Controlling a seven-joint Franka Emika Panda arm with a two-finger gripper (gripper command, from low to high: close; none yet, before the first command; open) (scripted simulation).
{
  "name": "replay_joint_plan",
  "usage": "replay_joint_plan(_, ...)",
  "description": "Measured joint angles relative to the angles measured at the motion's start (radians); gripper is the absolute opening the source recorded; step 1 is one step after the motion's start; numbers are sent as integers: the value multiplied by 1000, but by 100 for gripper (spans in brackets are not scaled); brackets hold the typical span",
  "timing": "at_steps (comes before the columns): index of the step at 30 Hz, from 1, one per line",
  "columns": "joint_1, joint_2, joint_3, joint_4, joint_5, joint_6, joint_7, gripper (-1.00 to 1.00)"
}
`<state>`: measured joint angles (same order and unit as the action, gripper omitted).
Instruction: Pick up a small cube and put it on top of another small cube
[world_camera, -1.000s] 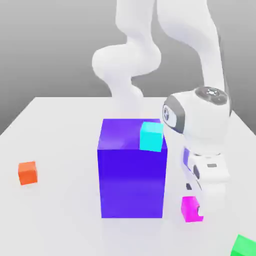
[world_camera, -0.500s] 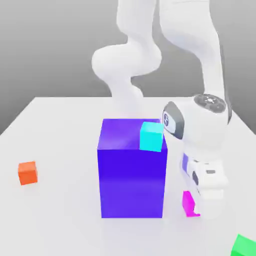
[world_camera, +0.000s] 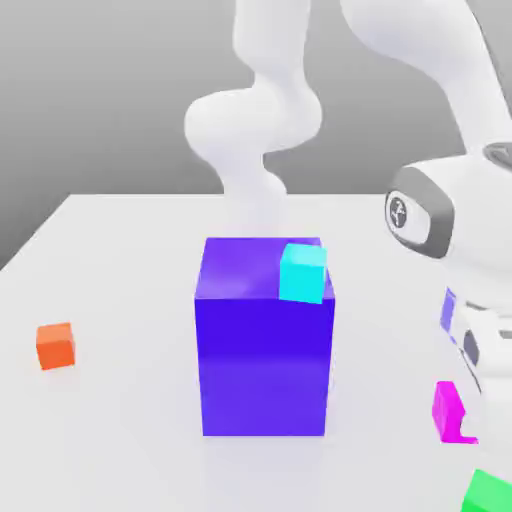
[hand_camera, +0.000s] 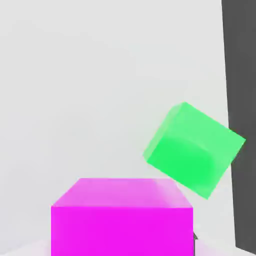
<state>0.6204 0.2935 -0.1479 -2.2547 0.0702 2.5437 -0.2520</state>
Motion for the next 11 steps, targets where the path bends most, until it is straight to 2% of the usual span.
replay_joint_plan(2,2,32,-2,69,10,-39,30,-100)
replay_joint_plan(5,-5,124,10,104,34,17,29,-100)
replay_joint_plan(6,-9,158,15,108,42,47,24,100)
replay_joint_plan(11,-9,158,15,108,42,47,24,100)
